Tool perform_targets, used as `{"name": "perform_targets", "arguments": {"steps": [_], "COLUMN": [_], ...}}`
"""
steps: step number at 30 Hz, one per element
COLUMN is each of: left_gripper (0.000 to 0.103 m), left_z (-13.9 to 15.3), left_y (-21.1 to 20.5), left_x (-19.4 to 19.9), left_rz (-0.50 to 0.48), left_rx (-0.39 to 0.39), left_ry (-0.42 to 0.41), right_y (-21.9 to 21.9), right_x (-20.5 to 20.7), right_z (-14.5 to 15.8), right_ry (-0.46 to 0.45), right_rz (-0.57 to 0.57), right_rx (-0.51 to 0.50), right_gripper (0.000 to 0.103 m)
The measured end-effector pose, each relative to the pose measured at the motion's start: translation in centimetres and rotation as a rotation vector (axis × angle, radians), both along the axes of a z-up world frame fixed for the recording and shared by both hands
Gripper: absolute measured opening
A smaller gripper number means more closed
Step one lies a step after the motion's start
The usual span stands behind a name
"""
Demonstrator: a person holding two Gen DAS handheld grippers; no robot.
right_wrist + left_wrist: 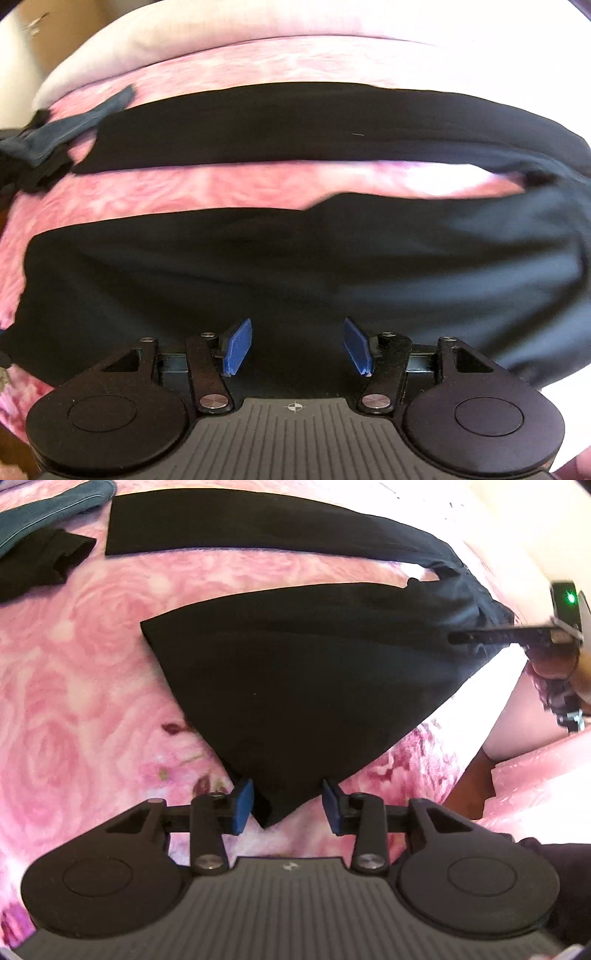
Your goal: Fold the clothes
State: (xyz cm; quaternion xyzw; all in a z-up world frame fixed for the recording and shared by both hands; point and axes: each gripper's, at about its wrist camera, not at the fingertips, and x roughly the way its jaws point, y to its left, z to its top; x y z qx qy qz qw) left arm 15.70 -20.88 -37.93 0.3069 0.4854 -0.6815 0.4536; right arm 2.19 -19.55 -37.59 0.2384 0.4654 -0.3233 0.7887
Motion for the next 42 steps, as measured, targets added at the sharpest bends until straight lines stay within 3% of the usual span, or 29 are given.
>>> {"name": "perform_targets", "arguments": {"steps": [3, 5, 7, 10, 16, 19, 21, 23, 24, 25, 26, 29, 32, 33, 34, 40, 42], "left_gripper": [0.034, 0.029, 0.01, 0.001, 0.0, 0.0, 0.0, 0.001, 0.009, 0.023, 0.028, 0.032, 0.022, 0.005, 0.0, 0.0, 0.0], "left_z": [-0.3, -0.4, -0.2, 0.5, 2.9, 3.3, 2.8, 2.2, 2.0, 1.9, 1.7, 1.1, 0.0, -0.1, -0.2, 1.1, 1.0], "left_y": [0.4, 0.2, -0.1, -0.7, -0.7, -0.9, -1.4, -1.7, -1.7, -1.5, -1.3, -1.0, -1.4, -1.6, -1.7, -1.0, -1.0], "left_x": [-0.2, -0.4, -0.3, 0.3, 2.9, 3.1, 2.2, 1.2, 0.6, 0.2, -0.3, -1.8, -3.0, -2.7, -2.4, 0.1, 0.3], "left_rz": [-0.017, -0.029, -0.026, -0.019, 0.027, 0.018, -0.012, -0.052, -0.074, -0.1, -0.125, -0.189, -0.206, -0.182, -0.158, -0.157, -0.186], "left_rx": [0.025, 0.023, 0.016, 0.018, 0.094, 0.128, 0.127, 0.118, 0.106, 0.082, 0.058, 0.026, 0.055, 0.078, 0.102, 0.222, 0.245], "left_ry": [0.027, 0.05, 0.081, 0.118, 0.217, 0.224, 0.18, 0.133, 0.113, 0.095, 0.077, 0.05, 0.04, 0.066, 0.092, 0.213, 0.184], "right_y": [0.7, 1.3, 1.5, 1.2, -1.0, -2.0, -2.5, -2.5, -2.4, -2.3, -2.1, -1.8, -1.4, -1.4, -1.7, -3.8, -5.2], "right_x": [-2.1, -3.5, -5.2, -7.9, -12.8, -14.5, -15.3, -15.5, -15.5, -15.5, -15.6, -15.7, -15.8, -15.9, -16.3, -18.6, -20.4], "right_z": [0.3, 0.2, 0.0, -0.1, -0.4, -0.7, -1.5, -2.0, -2.0, -1.9, -1.8, -1.7, -1.7, -1.7, -1.5, 0.2, 0.8], "right_ry": [0.025, 0.046, 0.057, 0.067, 0.014, -0.088, -0.154, -0.156, -0.158, -0.161, -0.166, -0.166, -0.15, -0.145, -0.147, -0.159, -0.166], "right_rz": [-0.071, -0.111, -0.165, -0.265, -0.423, -0.462, -0.499, -0.517, -0.515, -0.513, -0.506, -0.49, -0.477, -0.476, -0.488, -0.557, -0.608], "right_rx": [0.013, 0.02, 0.035, 0.044, 0.084, 0.141, 0.201, 0.214, 0.211, 0.208, 0.21, 0.215, 0.217, 0.217, 0.209, 0.164, 0.137], "right_gripper": [0.059, 0.06, 0.06, 0.06, 0.061, 0.061, 0.061, 0.062, 0.062, 0.062, 0.063, 0.064, 0.064, 0.064, 0.064, 0.065, 0.065]}}
